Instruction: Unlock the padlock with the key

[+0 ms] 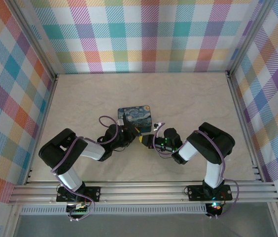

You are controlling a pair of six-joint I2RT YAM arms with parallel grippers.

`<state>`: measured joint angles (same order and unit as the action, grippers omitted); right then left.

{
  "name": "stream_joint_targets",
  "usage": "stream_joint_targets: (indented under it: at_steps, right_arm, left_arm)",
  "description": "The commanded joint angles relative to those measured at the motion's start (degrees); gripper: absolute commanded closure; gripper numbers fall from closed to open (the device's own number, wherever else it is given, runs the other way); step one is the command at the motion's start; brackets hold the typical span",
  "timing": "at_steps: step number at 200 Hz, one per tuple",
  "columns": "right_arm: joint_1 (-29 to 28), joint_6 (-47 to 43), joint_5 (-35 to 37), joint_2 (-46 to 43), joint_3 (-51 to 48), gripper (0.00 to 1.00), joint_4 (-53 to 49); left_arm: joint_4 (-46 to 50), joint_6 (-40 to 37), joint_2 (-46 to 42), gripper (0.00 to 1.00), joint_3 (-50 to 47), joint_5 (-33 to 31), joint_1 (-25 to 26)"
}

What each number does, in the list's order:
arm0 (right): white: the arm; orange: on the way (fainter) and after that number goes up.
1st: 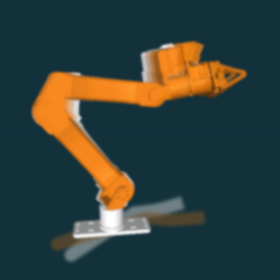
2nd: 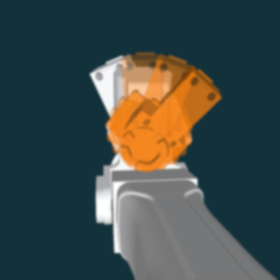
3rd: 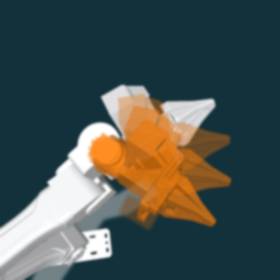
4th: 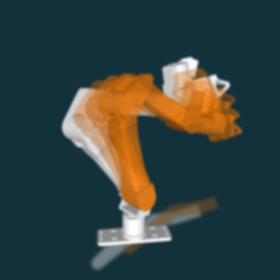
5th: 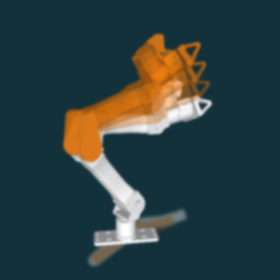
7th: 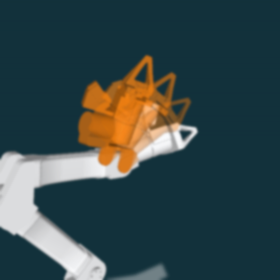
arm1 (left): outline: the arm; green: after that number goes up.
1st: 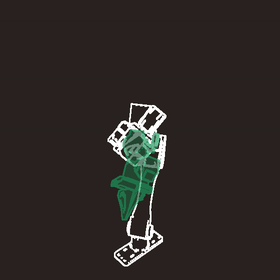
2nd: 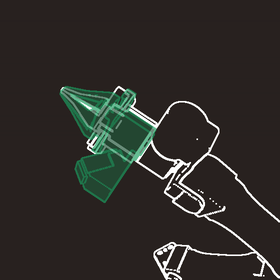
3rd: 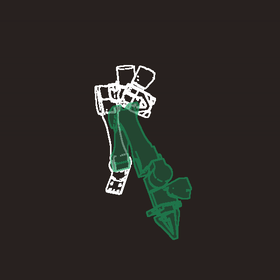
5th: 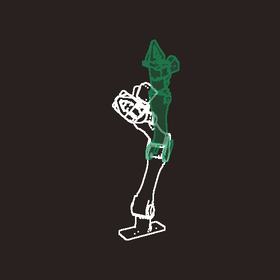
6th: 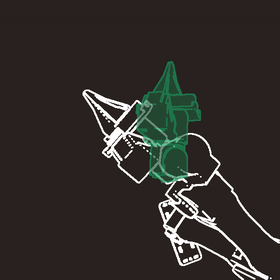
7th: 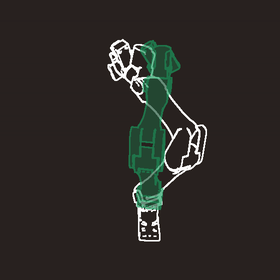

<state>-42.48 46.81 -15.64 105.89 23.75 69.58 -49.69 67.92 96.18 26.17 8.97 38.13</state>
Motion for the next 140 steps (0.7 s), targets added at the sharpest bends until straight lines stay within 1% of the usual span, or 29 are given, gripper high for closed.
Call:
stream_joint_targets:
  at_steps: [1,31,57,73,92,109,129,140]
  right_arm:
    - [-0.32,-3.50,0.14,-3.34,0.86,0.75,0.59]
    - [-0.07,-9.35,2.90,-7.99,0.12,0.61,-8.05]
    - [0.21,-14.97,4.82,-11.81,-0.19,0.51,-15.14]
    - [0.29,-19.44,6.63,-15.13,-0.19,0.48,-20.05]
    - [0.29,-26.42,8.71,-19.77,0.32,0.42,-26.15]
    - [0.29,-32.81,10.35,-24.35,0.55,0.36,-29.54]
    - [0.34,-41.04,10.81,-28.62,1.46,0.30,-33.05]
    - [0.23,-45.75,10.16,-30.08,2.50,0.29,-36.99]
  left_arm:
    - [-0.58,0.69,0.10,1.00,0.89,0.29,0.63]
    - [1.75,0.71,-0.53,1.00,1.51,0.52,0.62]
    - [2.76,0.93,-1.24,1.00,1.81,0.55,0.63]
    - [4.03,1.07,-1.93,1.00,2.00,0.51,0.63]
    - [6.03,1.47,-2.89,1.00,2.21,0.60,0.63]
    - [8.01,2.56,-3.66,1.00,2.56,0.61,0.59]
    - [10.45,3.48,-4.65,1.00,3.17,0.59,0.60]
    - [11.93,3.90,-5.25,1.00,3.57,0.61,0.63]
